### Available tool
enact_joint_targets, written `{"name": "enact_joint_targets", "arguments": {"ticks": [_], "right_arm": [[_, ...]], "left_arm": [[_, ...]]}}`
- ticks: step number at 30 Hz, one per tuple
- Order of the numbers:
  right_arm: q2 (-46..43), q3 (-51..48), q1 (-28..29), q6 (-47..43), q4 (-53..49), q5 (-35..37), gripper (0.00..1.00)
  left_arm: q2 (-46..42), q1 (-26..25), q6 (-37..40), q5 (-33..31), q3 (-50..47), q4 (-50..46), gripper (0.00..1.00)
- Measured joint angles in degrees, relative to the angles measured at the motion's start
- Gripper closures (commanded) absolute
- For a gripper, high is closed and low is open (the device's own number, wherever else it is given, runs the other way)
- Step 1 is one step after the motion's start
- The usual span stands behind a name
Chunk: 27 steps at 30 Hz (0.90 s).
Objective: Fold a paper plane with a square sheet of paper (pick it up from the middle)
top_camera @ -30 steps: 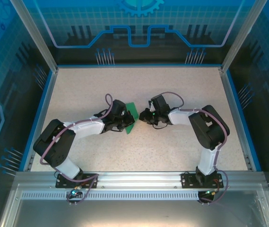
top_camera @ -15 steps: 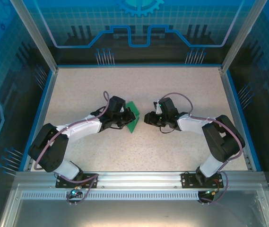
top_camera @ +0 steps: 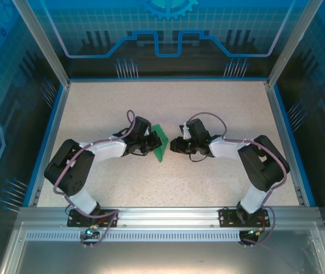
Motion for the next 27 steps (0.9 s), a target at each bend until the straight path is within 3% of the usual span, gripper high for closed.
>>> {"name": "enact_joint_targets", "arguments": {"ticks": [8,16,27], "right_arm": [[2.8,2.8,1.9,-2.3,-0.6,-0.2,0.73],[5.7,6.0,3.5,-3.8,-1.4,-0.9,0.8],[8.7,7.3,4.2,-3.8,-1.9,-4.0,0.8]], "left_arm": [[2.3,1.4,4.2,-0.1,-1.4,2.7,0.93],[3.9,2.1,7.5,-0.8,-1.5,4.2,0.9],[5.9,2.1,11.6,-2.1,-1.5,4.7,0.9]]}}
